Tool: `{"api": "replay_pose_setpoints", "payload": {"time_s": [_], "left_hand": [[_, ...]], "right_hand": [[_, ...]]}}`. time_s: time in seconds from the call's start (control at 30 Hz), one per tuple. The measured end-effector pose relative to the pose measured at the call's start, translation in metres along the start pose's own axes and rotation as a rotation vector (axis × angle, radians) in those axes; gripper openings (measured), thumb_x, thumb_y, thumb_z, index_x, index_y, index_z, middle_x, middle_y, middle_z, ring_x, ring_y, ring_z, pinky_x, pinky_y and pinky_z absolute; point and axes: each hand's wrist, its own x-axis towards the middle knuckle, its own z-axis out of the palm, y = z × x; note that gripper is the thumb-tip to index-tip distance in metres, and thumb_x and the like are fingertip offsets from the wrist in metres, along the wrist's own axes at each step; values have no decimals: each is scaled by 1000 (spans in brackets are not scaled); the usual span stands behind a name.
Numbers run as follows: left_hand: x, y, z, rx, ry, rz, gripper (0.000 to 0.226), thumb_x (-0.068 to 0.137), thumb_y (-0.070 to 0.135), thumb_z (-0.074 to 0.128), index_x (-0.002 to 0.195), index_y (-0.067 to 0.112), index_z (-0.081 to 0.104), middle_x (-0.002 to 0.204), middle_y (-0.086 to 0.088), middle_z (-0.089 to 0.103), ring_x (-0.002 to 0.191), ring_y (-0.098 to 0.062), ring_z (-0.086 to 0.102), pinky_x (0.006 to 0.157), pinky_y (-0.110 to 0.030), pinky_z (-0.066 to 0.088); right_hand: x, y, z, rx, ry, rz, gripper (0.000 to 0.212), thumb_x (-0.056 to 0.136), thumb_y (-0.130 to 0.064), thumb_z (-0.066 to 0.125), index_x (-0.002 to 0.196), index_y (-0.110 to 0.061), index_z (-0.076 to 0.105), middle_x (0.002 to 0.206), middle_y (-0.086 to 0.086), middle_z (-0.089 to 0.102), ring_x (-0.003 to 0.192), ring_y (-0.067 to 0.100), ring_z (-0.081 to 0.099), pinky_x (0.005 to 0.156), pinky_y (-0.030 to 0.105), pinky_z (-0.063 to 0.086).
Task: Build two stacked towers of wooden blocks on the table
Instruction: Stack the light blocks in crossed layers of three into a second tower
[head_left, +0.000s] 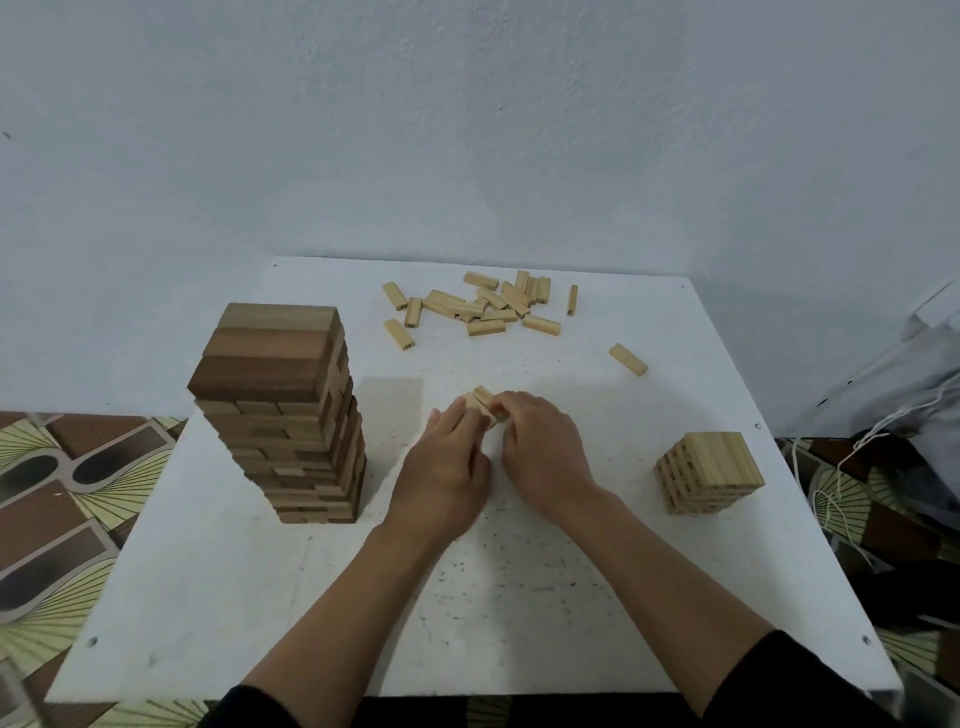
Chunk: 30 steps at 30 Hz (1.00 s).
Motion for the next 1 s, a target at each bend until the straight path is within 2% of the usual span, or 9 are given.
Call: {"api": "replay_pose_setpoints", "payload": {"time_s": [0.1,0.2,0.27,0.33,0.43,0.53,0.63,0.83,1.0], "left_hand": [[-7,1,-7,-32,-17,25,45,89,2,46,129,20,56,118,13,54,105,-16,54,100,-41,49],[-13,-1,-14,-21,-46,62,54,92,2,47,138,29,51,119,16,49,121,-14,50,86,-26,46],[-16,-6,-15,-32,-69,55,55,97,5,45,144,34,50,128,11,50,137,-13,41,90,-26,46],[-19,-10,-13,-37,-65,48,47,102,11,45,144,30,52,136,10,48,145,-13,35,104,-35,47],[-21,-13,-8,-24,-53,61,40,103,15,45,141,21,56,138,13,42,137,-19,43,106,-42,48],[-21,-15,-7,-33,-56,70,38,103,18,46,140,23,54,139,11,42,128,-25,50,94,-43,54],[-23,-16,-5,-1,-31,86,39,101,18,49,139,18,55,141,7,43,129,-21,50,98,-39,53],[-22,-15,-7,30,-32,92,45,98,17,53,143,18,53,146,7,41,130,-12,46,102,-22,47],[-20,-12,-9,21,-34,94,46,98,17,50,144,21,51,144,9,42,130,-8,44,103,-18,44]], "right_hand": [[-14,-5,5,20,20,-18,35,98,-4,44,125,-17,61,117,-1,68,107,19,60,98,41,47],[-19,-6,3,132,30,44,26,101,-8,44,120,-18,59,110,-1,69,99,17,64,90,36,51],[-16,-8,-3,235,51,98,22,101,-10,45,117,-19,57,102,-1,69,91,17,64,81,35,53],[-7,-9,-8,297,96,134,22,100,-12,44,116,-19,57,99,-3,67,89,16,62,75,31,52],[16,-9,-9,219,159,102,21,99,-12,44,114,-15,59,99,-2,63,88,15,58,69,27,44],[44,-9,-6,116,168,46,30,98,-9,45,124,-9,60,120,7,62,108,23,57,89,39,49],[71,-9,-4,-25,47,1,43,100,-10,40,142,-10,49,146,5,47,132,26,42,106,48,39],[100,-5,11,-253,-121,25,51,102,-15,35,153,-17,33,158,-1,32,142,24,31,106,50,32],[97,-3,23,-344,-7,13,47,100,-17,43,147,-17,42,154,-1,35,136,23,36,100,46,37]]}}
